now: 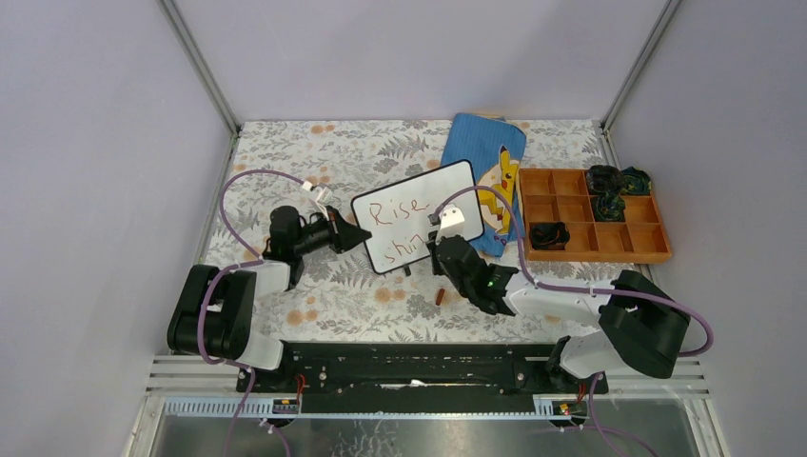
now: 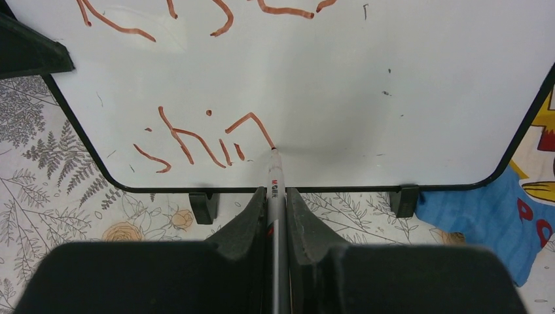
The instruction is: Write a sentence on the whiteboard
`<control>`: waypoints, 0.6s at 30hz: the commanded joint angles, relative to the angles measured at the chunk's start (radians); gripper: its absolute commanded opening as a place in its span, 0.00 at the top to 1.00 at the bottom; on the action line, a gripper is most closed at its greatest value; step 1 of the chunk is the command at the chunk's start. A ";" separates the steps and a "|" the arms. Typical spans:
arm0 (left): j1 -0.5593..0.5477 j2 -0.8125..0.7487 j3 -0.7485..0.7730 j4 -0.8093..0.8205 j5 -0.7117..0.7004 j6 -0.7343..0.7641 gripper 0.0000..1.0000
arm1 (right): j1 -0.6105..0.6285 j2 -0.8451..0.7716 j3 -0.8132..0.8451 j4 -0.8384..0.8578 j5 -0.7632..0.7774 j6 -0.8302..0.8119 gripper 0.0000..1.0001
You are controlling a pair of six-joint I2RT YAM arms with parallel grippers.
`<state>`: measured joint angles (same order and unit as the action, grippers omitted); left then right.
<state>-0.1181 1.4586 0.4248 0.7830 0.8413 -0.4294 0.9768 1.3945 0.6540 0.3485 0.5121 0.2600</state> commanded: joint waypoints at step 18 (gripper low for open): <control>-0.025 0.020 -0.008 -0.127 -0.035 0.074 1.00 | -0.014 -0.139 -0.052 0.057 0.023 0.032 1.00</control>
<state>-0.1181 1.4582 0.4248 0.7815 0.8417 -0.4259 0.9726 1.2835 0.6029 0.3325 0.5140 0.2852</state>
